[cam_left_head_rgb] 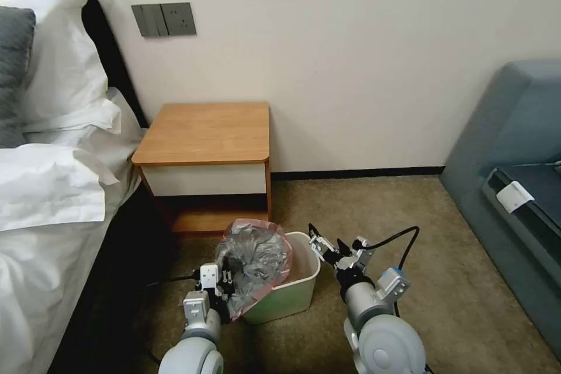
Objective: Pick up the garbage bag from the table and place it over the trash can.
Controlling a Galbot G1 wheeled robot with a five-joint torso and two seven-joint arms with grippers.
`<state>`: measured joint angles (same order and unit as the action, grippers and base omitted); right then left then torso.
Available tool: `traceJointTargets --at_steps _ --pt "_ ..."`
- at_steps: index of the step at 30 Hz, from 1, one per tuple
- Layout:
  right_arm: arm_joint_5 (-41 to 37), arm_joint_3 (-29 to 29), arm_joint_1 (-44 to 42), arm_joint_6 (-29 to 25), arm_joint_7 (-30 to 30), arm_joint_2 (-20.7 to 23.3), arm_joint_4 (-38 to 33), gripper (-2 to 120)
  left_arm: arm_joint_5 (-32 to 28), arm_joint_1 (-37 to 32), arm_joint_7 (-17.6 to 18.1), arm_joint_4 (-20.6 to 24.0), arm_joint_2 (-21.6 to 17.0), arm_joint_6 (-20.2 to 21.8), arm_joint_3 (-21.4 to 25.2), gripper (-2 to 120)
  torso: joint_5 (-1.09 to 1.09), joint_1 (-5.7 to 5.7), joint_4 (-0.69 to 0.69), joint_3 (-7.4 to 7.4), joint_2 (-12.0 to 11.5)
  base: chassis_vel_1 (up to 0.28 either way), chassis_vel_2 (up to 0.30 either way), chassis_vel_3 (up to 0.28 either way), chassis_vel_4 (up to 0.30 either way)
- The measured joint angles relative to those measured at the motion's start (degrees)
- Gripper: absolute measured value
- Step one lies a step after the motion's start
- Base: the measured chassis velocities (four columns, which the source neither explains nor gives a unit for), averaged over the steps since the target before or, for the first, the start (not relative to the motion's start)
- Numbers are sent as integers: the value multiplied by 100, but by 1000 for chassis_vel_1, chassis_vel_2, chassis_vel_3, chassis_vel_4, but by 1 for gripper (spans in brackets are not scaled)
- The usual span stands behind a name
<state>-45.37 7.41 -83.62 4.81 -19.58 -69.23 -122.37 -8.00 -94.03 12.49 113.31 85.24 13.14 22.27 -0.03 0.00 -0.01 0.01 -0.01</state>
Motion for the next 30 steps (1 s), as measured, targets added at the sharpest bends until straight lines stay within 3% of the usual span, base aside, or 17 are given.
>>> traceJointTargets --at_steps 3,4,6,11,17,25,28,30 --pt "722 70 -41 85 970 275 -172 100 119 -108 15 -1 20 -561 34 15 -1 0 0 1 0 0 0 0 0" --pt "722 70 -41 85 970 275 -172 100 119 -108 15 -1 20 -561 34 15 -1 0 0 1 0 0 0 0 0" --pt "1066 157 48 84 1614 477 -198 100 204 -148 17 27 24 -850 67 13 0 0 0 0 0 0 0 0 0" --pt "1159 274 357 318 2531 859 -165 100 261 -227 -71 180 22 -1225 122 11 3 0 1 0 0 0 0 0 0" --pt "1116 221 574 613 2940 1005 -71 100 275 -278 -280 365 -8 -1423 208 11 4 0 0 -1 0 0 0 0 0" --pt "1173 138 743 760 3148 814 37 100 154 -349 -325 629 -39 -1452 324 11 3 0 1 -1 -1 0 0 0 0" --pt "1084 65 670 845 3003 756 -56 100 36 -362 -322 702 -39 -1494 337 11 3 0 1 -1 0 0 0 0 0" --pt "813 -129 628 1003 2454 650 -208 100 -111 -374 -316 776 -30 -1554 340 11 3 0 0 -1 0 0 0 0 0"
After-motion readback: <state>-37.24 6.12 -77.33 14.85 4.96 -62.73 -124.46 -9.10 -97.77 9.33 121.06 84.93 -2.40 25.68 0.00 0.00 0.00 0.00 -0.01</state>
